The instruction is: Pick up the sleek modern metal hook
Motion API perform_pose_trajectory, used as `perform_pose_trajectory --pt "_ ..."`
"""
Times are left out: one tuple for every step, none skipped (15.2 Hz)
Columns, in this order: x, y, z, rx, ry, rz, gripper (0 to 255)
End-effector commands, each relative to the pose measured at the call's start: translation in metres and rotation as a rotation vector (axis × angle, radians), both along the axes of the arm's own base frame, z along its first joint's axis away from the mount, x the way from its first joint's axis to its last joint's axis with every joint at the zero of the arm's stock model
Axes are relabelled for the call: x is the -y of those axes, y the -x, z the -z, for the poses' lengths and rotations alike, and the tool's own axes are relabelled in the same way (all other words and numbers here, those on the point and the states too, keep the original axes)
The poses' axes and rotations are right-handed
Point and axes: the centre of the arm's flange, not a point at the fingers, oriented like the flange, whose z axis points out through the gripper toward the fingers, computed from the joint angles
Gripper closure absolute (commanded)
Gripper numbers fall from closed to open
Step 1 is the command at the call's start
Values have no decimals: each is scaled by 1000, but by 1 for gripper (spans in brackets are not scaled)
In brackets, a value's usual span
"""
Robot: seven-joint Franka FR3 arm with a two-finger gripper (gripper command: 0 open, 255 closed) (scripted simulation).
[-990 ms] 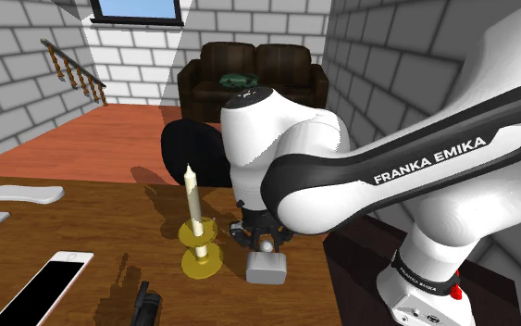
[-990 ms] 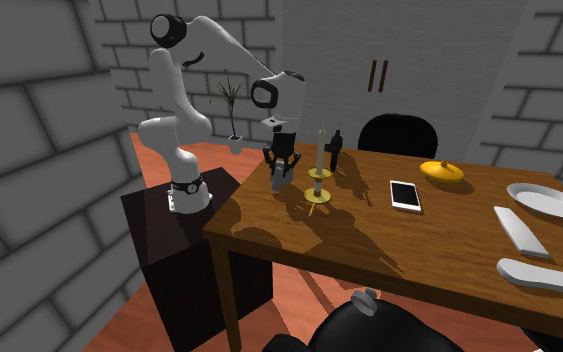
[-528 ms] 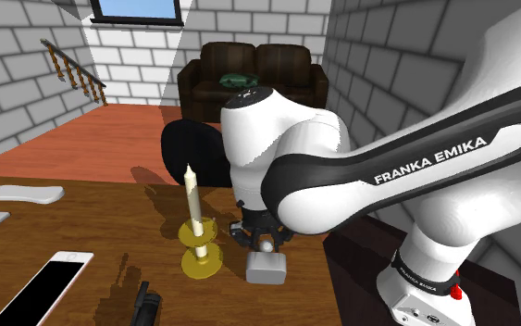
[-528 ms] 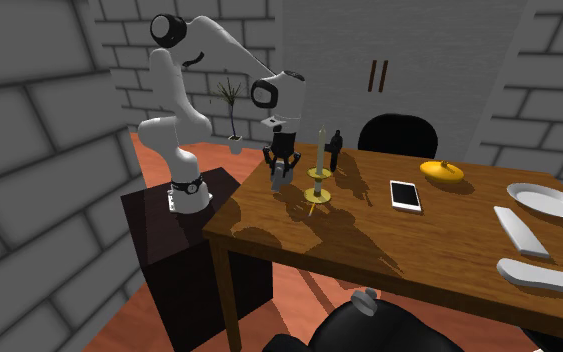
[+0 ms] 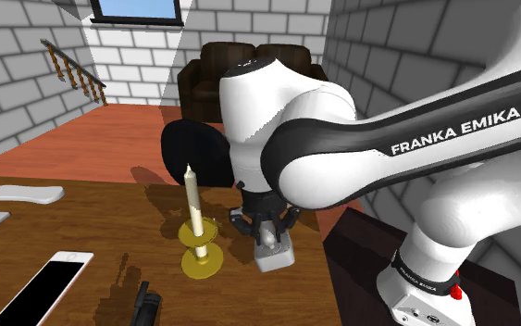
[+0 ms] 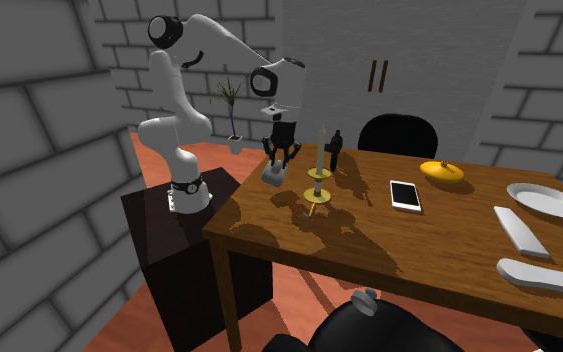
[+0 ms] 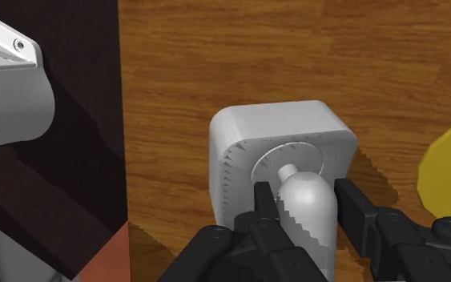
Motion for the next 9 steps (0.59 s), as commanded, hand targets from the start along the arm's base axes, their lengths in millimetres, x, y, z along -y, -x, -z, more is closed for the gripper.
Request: perform_pose_trajectory --pt "0 0 -10 0 0 0 255" --pt "0 0 -16 0 0 0 255" --pt "0 0 -21 0 0 0 255" --pt "0 0 -26 0 0 0 255" --pt "0 0 -31 0 0 0 255" --pt "0 0 -37 0 0 0 255" --pt "0 0 -42 0 0 0 255" --pt "0 0 -43 0 0 0 255" --pt "0 0 -43 0 0 0 255"
